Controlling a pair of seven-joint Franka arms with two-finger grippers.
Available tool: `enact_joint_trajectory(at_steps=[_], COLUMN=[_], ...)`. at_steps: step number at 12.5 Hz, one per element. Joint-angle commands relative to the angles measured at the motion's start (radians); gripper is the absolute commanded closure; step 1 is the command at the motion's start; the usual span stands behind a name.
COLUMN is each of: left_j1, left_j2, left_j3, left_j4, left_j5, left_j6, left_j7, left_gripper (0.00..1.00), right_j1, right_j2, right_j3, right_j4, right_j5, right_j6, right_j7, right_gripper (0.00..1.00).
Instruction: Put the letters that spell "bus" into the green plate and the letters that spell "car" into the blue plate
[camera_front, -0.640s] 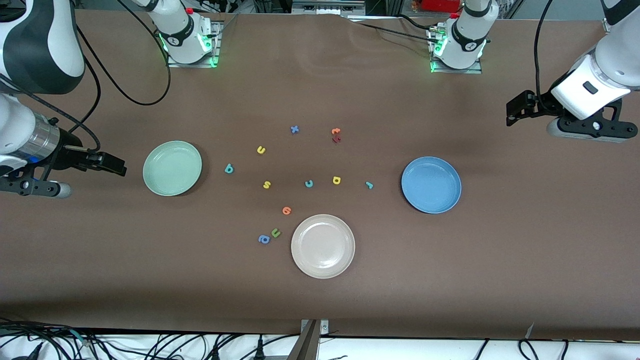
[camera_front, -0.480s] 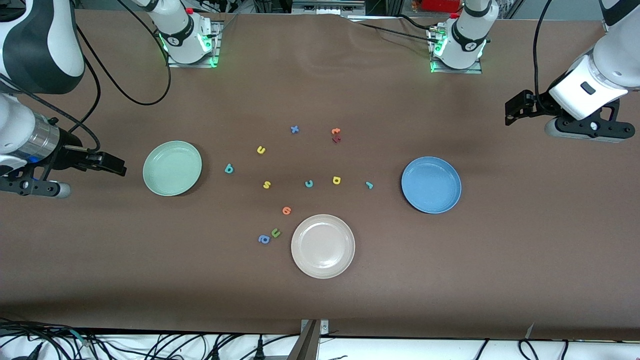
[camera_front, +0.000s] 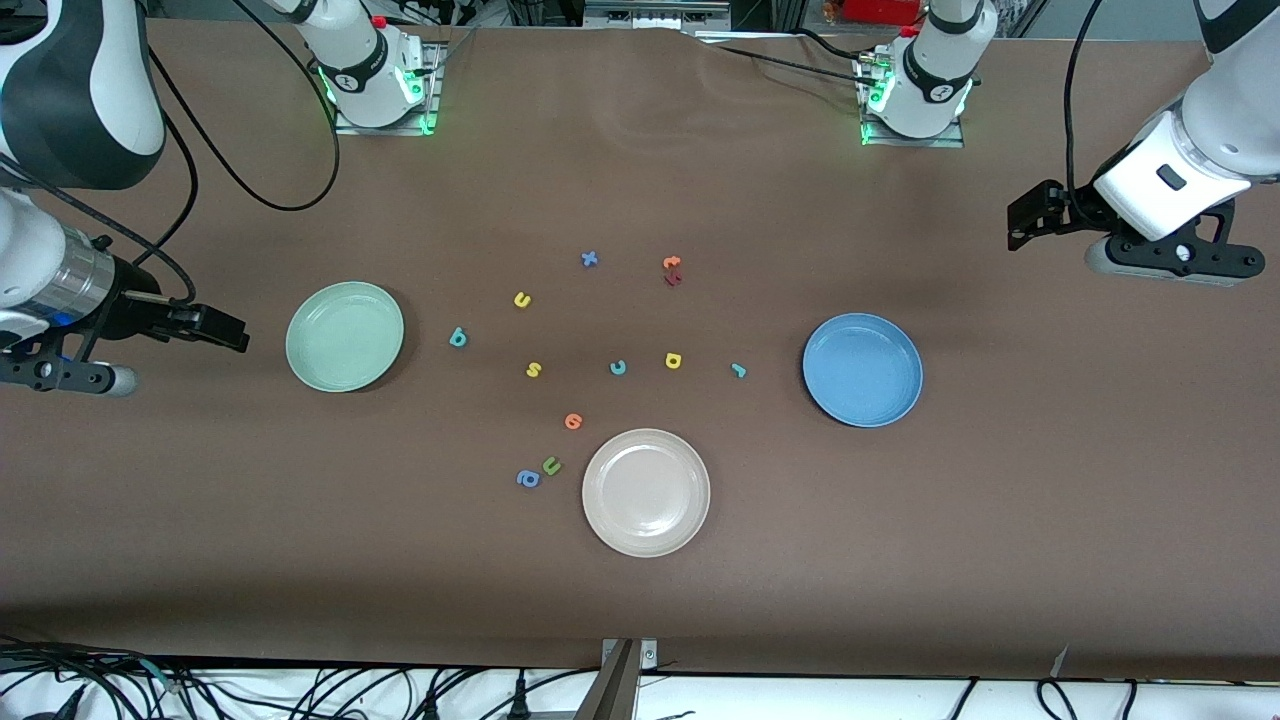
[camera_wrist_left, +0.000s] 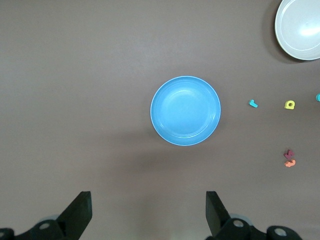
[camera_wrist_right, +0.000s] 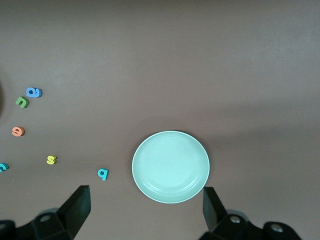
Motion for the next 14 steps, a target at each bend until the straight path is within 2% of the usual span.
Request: enact_joint_trajectory(at_steps=[1,7,11,14], left_j1=[-0.010,-0.010,-0.010,-0.010], left_j2=[0.004,0.013,0.013,0.019], left_j3=[0.004,0.004,0.006,0.006], left_j4=[0.013,0.028,0.028,0.033], left_j5=[0.011,0.008,0.008,0.011], left_j6=[-0.021,-0.021,-0.022,-0.022], left_j7=[0.016,0.016,0.016,0.018], left_gripper=[0.00,0.00,0.00,0.00], right_j1=[0.000,0.001,0.016,0.026], right_j2=[-0.012,-0.053,-0.044,-0.046], right_j3=[0.006,0.042,0.044,0.042], right_j4=[-0.006,-0.011,-0.008,-0.016], right_j5=[-0.009,-0.009,-0.013,-0.017], right_j6=[-0.011,-0.101,-0.028,-0.032], right_j7=[0.011,0.020,0.040,0.054], right_gripper=[0.01,0.01,0.01,0.01])
